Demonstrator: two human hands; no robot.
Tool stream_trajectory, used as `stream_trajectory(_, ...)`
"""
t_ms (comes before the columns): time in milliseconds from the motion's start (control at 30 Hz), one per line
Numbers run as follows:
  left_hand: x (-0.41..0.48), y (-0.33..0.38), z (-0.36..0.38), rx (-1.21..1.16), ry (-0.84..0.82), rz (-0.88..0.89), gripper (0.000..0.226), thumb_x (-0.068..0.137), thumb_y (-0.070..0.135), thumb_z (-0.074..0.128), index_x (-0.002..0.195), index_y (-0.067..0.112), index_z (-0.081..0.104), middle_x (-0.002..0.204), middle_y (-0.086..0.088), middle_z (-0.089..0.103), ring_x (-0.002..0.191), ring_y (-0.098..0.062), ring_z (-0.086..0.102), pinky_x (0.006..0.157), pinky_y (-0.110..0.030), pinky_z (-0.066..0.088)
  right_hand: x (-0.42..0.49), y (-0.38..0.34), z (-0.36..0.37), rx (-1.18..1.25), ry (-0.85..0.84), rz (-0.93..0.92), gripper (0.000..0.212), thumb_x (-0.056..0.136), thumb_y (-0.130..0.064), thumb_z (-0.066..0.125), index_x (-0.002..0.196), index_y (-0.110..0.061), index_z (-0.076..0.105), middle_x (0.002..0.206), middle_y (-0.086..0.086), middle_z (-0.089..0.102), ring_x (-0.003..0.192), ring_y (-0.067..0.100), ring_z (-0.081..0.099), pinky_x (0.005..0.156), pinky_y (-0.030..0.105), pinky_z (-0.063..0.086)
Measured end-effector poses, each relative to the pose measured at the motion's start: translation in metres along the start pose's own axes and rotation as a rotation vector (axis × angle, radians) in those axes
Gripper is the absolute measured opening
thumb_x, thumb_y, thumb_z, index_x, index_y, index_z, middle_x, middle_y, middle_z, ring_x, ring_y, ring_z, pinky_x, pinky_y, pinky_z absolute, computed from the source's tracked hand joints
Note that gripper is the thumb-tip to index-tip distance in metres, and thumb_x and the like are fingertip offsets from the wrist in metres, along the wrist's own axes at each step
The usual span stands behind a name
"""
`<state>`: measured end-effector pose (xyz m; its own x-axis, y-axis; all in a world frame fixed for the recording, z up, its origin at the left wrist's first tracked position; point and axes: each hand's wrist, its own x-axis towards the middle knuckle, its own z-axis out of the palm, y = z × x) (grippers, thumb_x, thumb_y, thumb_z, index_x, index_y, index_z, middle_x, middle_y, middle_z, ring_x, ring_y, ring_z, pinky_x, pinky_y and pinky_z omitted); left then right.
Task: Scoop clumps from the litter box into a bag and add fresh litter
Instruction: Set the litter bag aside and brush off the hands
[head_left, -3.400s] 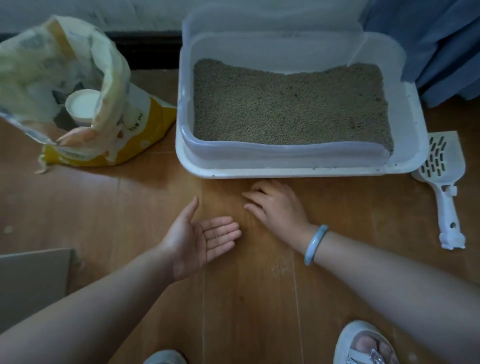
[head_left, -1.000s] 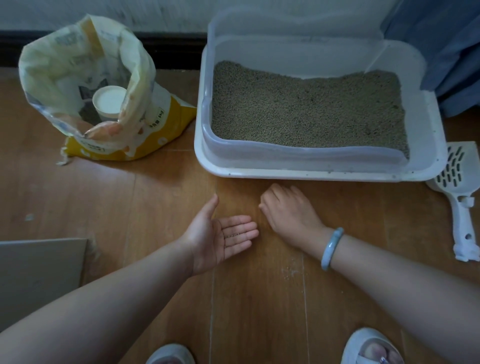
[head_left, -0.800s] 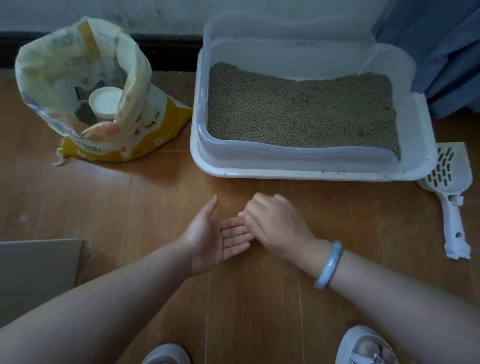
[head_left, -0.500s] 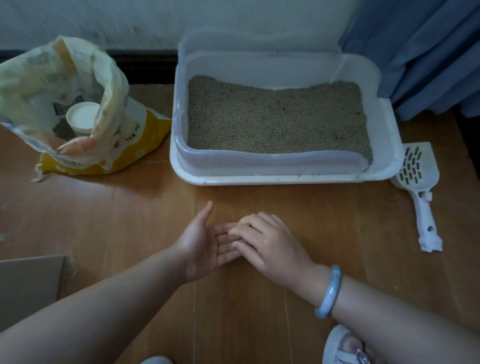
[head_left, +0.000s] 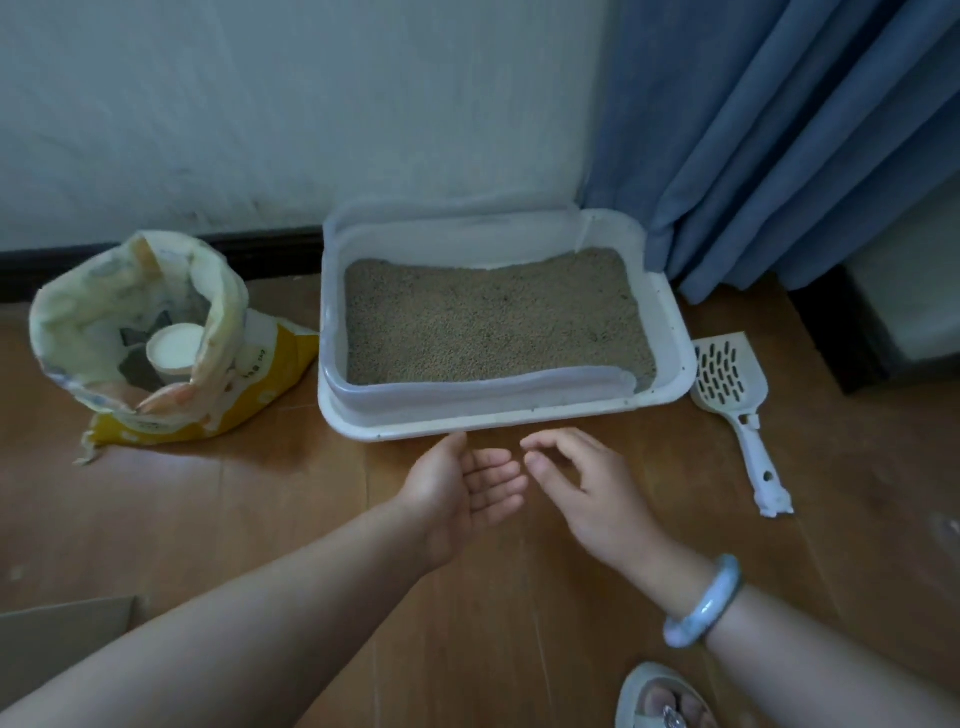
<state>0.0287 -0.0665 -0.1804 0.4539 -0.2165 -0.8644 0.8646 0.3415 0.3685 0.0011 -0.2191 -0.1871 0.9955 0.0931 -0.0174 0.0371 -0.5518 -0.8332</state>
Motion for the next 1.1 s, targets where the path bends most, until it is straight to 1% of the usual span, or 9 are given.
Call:
stream_trajectory(67,-0.015,0.017,0.015,-0.034,-0.033,0.045,0.052,0.103,0.037,0.025,0.090,0.002,0.062,0.075,-0.012,0.072,0.068,-0.020,0.071,0.062,-0.032,0.058,0.009,-0.020,-0.012,0.228,0.055,0.163,0.015,0.094,-0.022,0.055,0.093,-0.014,0.068,0.091,-0.005,0.070,0.088,0.005,0.063,0.080,0.016,0.046)
stream_trajectory(200,-0.052,0.063,0.056,-0.225,-0.084,0.167,0.053,0.103,0.037,0.024,0.099,0.001,0.062,0.085,-0.013,0.074,0.078,-0.022,0.071,0.075,-0.034,0.054,0.040,-0.074,-0.032,0.882,0.270,0.493,0.028,0.099,-0.022,0.042,0.094,-0.007,0.065,0.090,0.007,0.069,0.086,0.015,0.065,0.079,0.025,0.052)
stream_trajectory(300,-0.094,0.094,0.090,-0.379,-0.110,0.248,0.054,0.102,0.038,0.023,0.101,0.001,0.062,0.087,-0.013,0.074,0.084,-0.023,0.070,0.078,-0.032,0.053,0.063,-0.131,-0.056,1.297,0.405,0.621,0.033,0.099,-0.031,0.040,0.095,-0.007,0.063,0.097,0.009,0.067,0.092,0.016,0.064,0.079,0.026,0.050)
stream_trajectory(433,-0.169,0.129,0.132,-0.504,-0.130,0.316,0.056,0.101,0.042,0.023,0.104,0.003,0.063,0.096,-0.013,0.074,0.092,-0.023,0.069,0.079,-0.031,0.052,0.079,-0.226,-0.105,1.596,0.521,0.697,0.034,0.099,-0.034,0.040,0.093,-0.009,0.062,0.098,0.007,0.066,0.095,0.017,0.062,0.080,0.026,0.048)
stream_trajectory(600,-0.285,0.186,0.185,-0.574,-0.160,0.400,0.057,0.100,0.042,0.023,0.107,0.004,0.063,0.107,-0.014,0.071,0.104,-0.024,0.064,0.093,-0.035,0.045,0.090,-0.339,-0.181,1.665,0.574,0.711,0.032,0.099,-0.029,0.040,0.090,-0.008,0.061,0.094,0.009,0.066,0.092,0.018,0.062,0.088,0.027,0.047)
stream_trajectory(700,-0.357,0.218,0.216,-0.567,-0.172,0.412,0.056,0.100,0.041,0.023,0.111,0.004,0.063,0.110,-0.013,0.070,0.105,-0.022,0.064,0.093,-0.034,0.044,0.093,-0.404,-0.224,1.673,0.553,0.729,0.031,0.098,-0.029,0.042,0.089,-0.007,0.062,0.097,0.011,0.067,0.094,0.020,0.063,0.092,0.030,0.046)
stream_trajectory(800,-0.427,0.246,0.246,-0.546,-0.177,0.421,0.057,0.100,0.041,0.022,0.111,0.004,0.063,0.109,-0.012,0.071,0.103,-0.022,0.065,0.097,-0.036,0.041,0.092,-0.466,-0.269,1.677,0.525,0.748,0.030,0.098,-0.030,0.044,0.091,-0.007,0.062,0.099,0.011,0.067,0.094,0.021,0.064,0.088,0.030,0.048)
stream_trajectory(967,-0.530,0.279,0.296,-0.500,-0.183,0.421,0.056,0.100,0.041,0.023,0.108,0.004,0.065,0.109,-0.013,0.071,0.103,-0.024,0.066,0.100,-0.040,0.040,0.082,-0.553,-0.340,1.683,0.475,0.721,0.032,0.098,-0.031,0.043,0.085,-0.009,0.063,0.076,0.008,0.073,0.073,0.017,0.071,0.075,0.030,0.050)
stream_trajectory(1100,-0.593,0.291,0.327,-0.495,-0.181,0.429,0.054,0.101,0.040,0.025,0.107,0.004,0.064,0.105,-0.013,0.072,0.100,-0.025,0.067,0.093,-0.038,0.045,0.065,-0.603,-0.383,1.698,0.508,0.687,0.032,0.097,-0.029,0.044,0.085,-0.009,0.065,0.083,0.010,0.073,0.074,0.018,0.072,0.073,0.030,0.058)
